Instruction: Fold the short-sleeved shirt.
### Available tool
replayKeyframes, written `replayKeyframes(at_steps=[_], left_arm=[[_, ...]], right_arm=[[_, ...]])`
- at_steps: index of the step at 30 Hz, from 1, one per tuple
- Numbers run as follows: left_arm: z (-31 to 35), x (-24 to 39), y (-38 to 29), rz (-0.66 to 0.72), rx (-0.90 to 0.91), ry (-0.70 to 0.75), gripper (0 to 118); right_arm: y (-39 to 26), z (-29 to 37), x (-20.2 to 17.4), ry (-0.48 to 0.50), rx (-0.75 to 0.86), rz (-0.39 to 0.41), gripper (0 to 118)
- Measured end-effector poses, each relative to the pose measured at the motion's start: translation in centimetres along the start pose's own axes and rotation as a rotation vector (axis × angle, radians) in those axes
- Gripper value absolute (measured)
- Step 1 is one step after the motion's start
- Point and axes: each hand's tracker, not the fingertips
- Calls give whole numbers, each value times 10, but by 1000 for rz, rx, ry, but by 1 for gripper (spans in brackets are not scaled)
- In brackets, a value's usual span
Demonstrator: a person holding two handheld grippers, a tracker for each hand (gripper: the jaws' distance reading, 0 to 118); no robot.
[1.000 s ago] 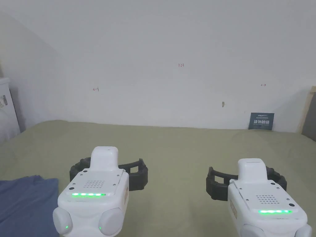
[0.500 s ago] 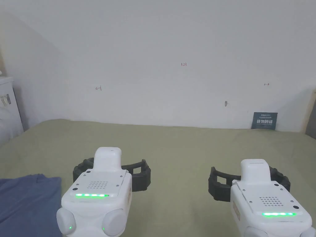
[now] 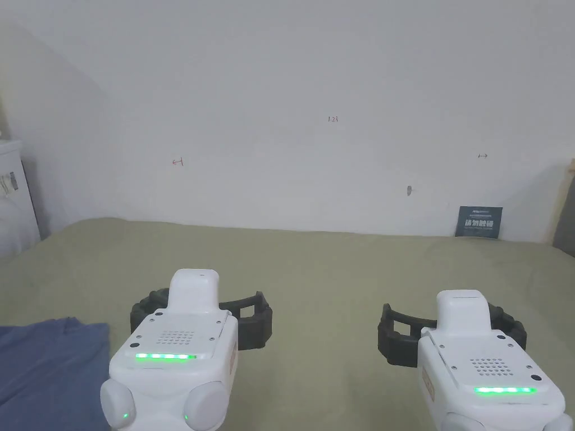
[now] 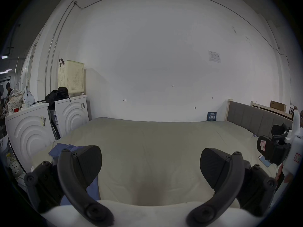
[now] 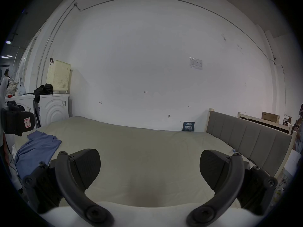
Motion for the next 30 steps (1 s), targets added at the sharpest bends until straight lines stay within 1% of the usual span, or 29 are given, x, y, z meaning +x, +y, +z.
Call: replayKeyframes(at_steps=[16,25,30], left_arm=[[-4,-1,1,1,-6,8,118],[-11,-3,-3,-8,-10,21,118],[-14,-4,-4,-10,-18,23,118]], right_arm=[[-1,-2,2,-15,9,-9,118],[-3,-8,3,-14,-20,-12,118],[-3,-12,4,-9,-26,-30,118]])
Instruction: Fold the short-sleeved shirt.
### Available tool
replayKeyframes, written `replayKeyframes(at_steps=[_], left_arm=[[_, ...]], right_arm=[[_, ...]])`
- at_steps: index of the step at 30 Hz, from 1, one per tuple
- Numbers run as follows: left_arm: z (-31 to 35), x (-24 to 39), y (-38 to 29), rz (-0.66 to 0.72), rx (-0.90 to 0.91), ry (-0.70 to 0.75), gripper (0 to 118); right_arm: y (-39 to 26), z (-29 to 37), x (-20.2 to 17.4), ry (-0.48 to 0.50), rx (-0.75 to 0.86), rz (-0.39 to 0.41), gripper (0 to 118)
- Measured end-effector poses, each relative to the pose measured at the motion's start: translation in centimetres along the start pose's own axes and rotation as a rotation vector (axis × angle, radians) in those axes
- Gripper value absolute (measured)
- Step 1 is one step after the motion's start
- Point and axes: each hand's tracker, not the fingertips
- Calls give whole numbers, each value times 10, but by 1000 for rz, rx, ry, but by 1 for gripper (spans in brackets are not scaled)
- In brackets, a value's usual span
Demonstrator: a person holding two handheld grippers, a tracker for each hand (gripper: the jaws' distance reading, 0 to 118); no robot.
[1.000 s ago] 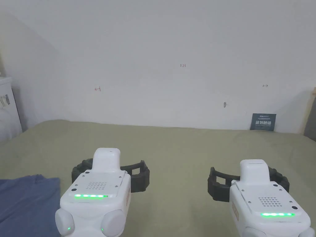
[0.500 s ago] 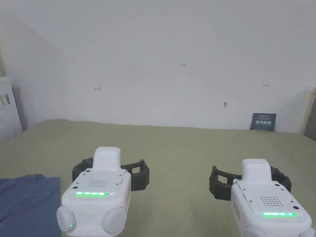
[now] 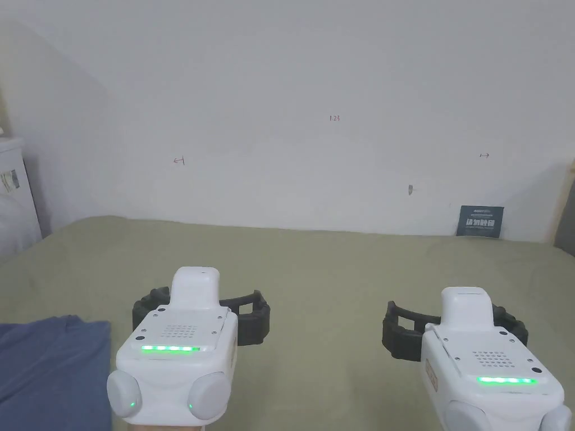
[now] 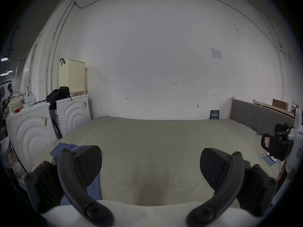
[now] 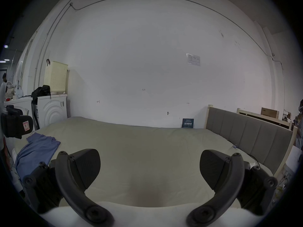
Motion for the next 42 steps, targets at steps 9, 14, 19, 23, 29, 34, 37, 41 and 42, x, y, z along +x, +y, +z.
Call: replayKeyframes(at_steps=[9,14,19,23,29,34,37,41,42], left_arm=[[-3,0,0,4,-22,12,51],[-7,1,-2,0,-47,-15,0],[-6,2,-1,-6,-42,-18,0],[-6,1,0,-2,-35,-16,0],[-6,-20,1,-7,-38,50,0],[8,-79,2,17,-50,179,0],[23,-127,1,28,-59,276,0],[55,-188,-1,43,-66,422,0],[64,-204,-2,49,-70,459,0]], right_arm=[[2,-2,-1,-9,2,2,95],[1,-7,-2,-24,-8,9,7],[0,-6,1,-24,-13,4,7],[3,-3,0,-17,-23,10,7],[10,-11,-22,14,-15,34,7],[16,-26,-81,155,-18,36,7],[18,-30,-133,270,-15,35,7],[18,-27,-204,424,-22,18,7],[17,-25,-221,463,-26,12,7]])
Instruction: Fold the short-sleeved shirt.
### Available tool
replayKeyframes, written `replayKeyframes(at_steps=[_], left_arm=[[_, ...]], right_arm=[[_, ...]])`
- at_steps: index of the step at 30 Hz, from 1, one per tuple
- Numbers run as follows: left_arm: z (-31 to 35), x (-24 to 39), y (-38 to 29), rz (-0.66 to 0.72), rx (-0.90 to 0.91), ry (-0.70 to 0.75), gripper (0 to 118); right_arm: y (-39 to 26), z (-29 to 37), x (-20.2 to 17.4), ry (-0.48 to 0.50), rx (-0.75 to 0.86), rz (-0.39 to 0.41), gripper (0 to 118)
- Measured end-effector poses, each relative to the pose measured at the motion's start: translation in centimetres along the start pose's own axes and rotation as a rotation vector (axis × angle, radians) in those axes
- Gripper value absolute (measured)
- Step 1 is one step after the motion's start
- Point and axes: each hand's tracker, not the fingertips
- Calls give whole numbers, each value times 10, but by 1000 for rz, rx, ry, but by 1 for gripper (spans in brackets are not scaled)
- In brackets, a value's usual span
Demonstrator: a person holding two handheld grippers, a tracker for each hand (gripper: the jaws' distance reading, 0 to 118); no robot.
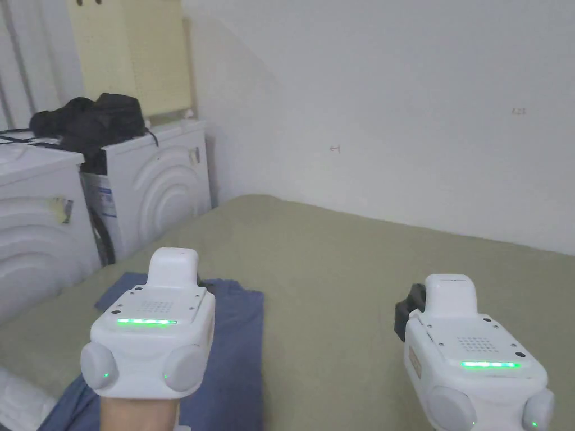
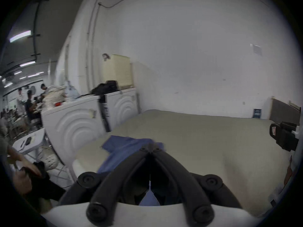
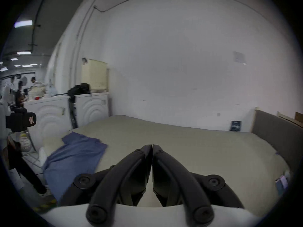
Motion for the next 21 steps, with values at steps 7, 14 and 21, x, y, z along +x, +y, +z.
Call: replayKeyframes(at_steps=[7,14,21], left_arm=[[15,-90,-12,54,-36,183,0],[15,-125,-21,53,-59,253,0],[-42,-120,-29,75,-139,181,0]], right_arm=[[0,-20,-92,203,-15,1,7],[0,-25,-127,273,-26,1,7],[-6,-46,-120,259,-58,18,7]])
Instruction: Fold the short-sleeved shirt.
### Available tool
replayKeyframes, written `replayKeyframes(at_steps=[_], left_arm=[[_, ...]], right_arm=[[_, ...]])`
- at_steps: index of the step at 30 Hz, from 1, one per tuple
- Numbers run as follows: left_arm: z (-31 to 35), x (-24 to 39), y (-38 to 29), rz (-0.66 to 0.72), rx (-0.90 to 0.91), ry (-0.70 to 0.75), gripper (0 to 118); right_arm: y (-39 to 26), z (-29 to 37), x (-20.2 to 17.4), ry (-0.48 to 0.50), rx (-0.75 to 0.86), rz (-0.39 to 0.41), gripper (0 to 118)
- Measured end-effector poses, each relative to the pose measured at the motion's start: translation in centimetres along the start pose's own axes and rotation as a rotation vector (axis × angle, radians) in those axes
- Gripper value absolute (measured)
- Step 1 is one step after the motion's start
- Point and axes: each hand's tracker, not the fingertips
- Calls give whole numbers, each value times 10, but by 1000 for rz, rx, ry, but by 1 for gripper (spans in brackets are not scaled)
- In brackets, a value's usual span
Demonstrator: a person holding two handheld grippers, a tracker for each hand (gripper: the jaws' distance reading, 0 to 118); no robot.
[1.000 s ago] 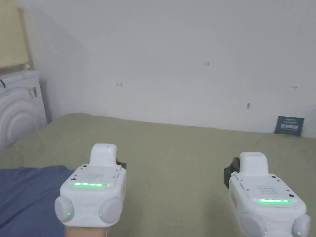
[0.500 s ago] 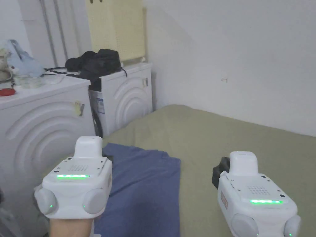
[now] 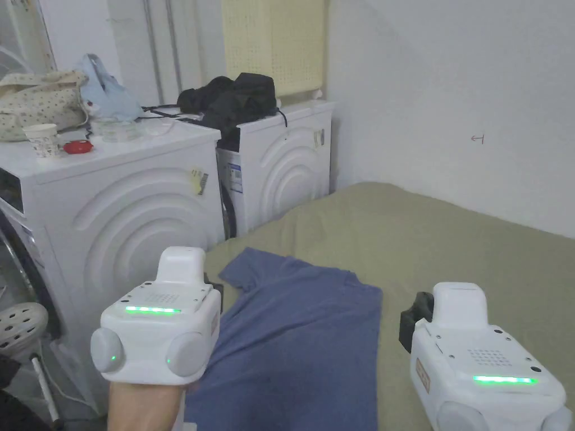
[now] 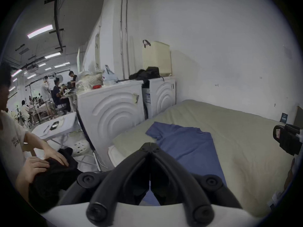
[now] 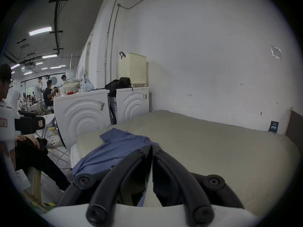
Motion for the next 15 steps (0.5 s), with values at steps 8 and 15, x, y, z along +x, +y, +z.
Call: replayKeyframes(at_steps=[8,15], left_arm=[[-162,61,-26,37,-322,-194,0],[-279,119,-48,-60,-544,-261,0]], right_arm=[[-59,-79,18,2,-122,13,7],[-98,-118,29,6,-229,-3,7]])
